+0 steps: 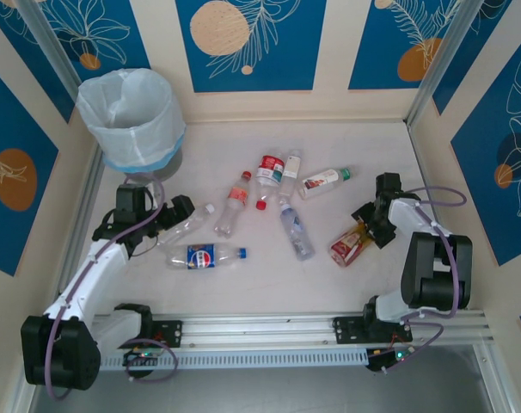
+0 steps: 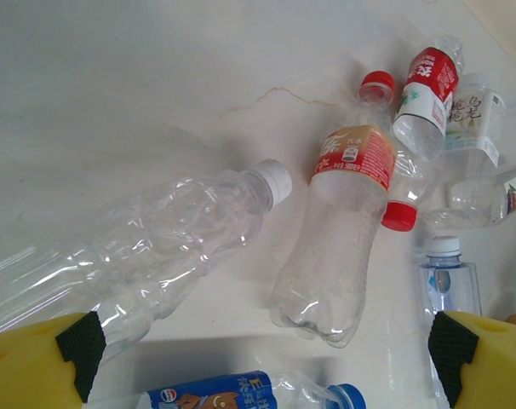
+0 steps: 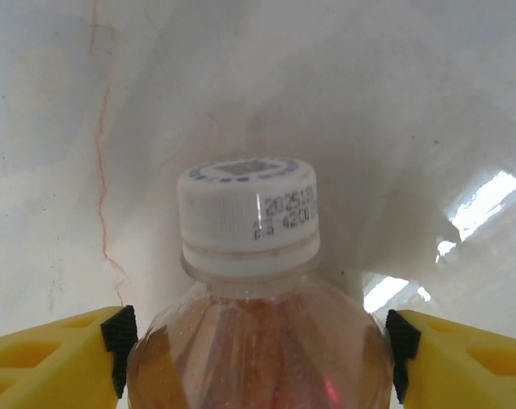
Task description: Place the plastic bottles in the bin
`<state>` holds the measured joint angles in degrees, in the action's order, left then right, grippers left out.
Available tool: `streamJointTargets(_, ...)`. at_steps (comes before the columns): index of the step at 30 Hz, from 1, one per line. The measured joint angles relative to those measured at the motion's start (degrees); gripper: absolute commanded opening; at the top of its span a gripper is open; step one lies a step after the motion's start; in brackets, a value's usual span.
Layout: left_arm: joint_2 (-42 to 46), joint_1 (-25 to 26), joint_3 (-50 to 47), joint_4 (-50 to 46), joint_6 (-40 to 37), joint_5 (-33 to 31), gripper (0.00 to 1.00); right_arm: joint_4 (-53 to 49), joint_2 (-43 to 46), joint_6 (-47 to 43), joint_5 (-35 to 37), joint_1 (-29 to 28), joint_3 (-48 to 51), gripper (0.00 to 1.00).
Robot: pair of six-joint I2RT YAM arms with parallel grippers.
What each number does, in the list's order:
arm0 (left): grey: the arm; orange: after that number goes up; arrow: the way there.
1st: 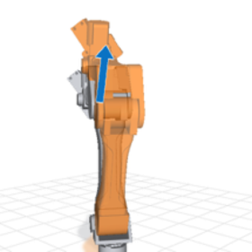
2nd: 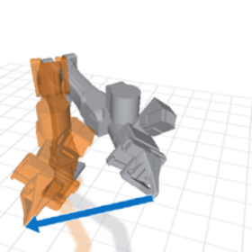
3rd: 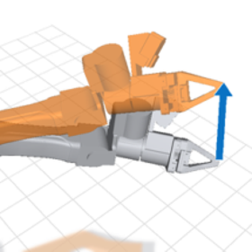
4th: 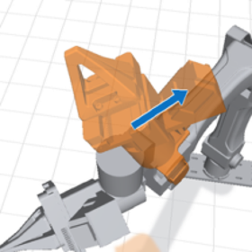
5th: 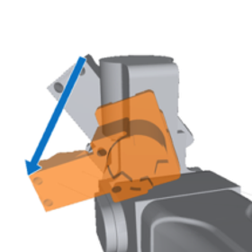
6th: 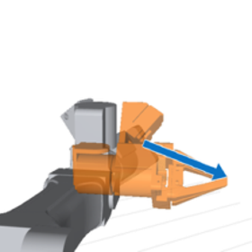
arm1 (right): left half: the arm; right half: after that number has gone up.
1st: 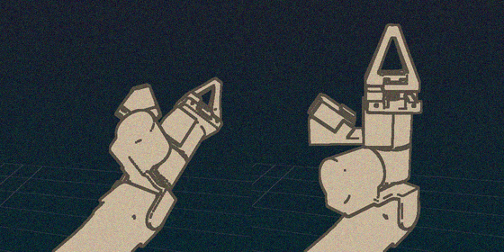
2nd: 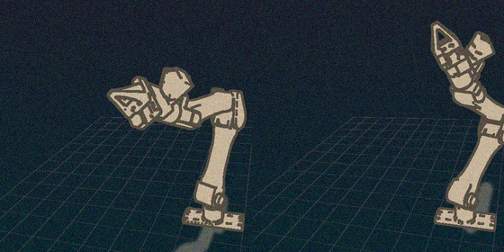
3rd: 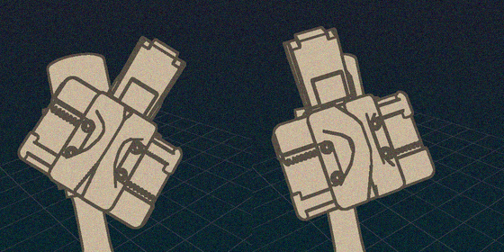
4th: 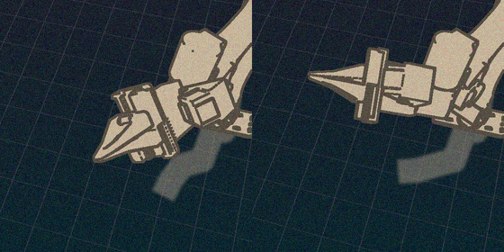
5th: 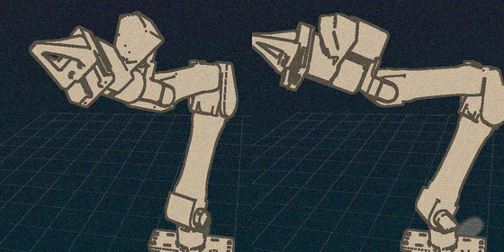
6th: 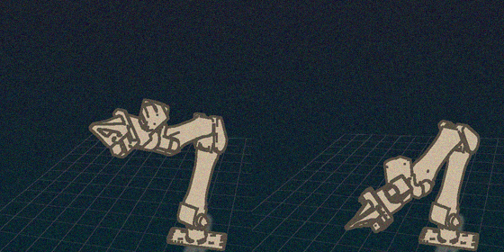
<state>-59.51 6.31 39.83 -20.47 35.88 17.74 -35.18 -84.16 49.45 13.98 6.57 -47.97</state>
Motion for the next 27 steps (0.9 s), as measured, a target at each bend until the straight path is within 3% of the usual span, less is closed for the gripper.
streamJointTargets(12,-1.11,0.02,-0.28,1.64,-0.04,1.29,0.99,7.32,4.17,-1.31,0.31,-0.68,5.22,0.41)
streamJointTargets(19,-1.11,2.82,-0.76,6.03,-0.42,3.96,0.99,7.67,9.16,-3.91,-1.4,-4.28,6.62,0.3)
streamJointTargets(27,-3.93,9.03,-0.72,9.92,-0.94,4.39,0.99,7.89,19.41,-5.16,-0.68,-12.24,6.54,0.27)
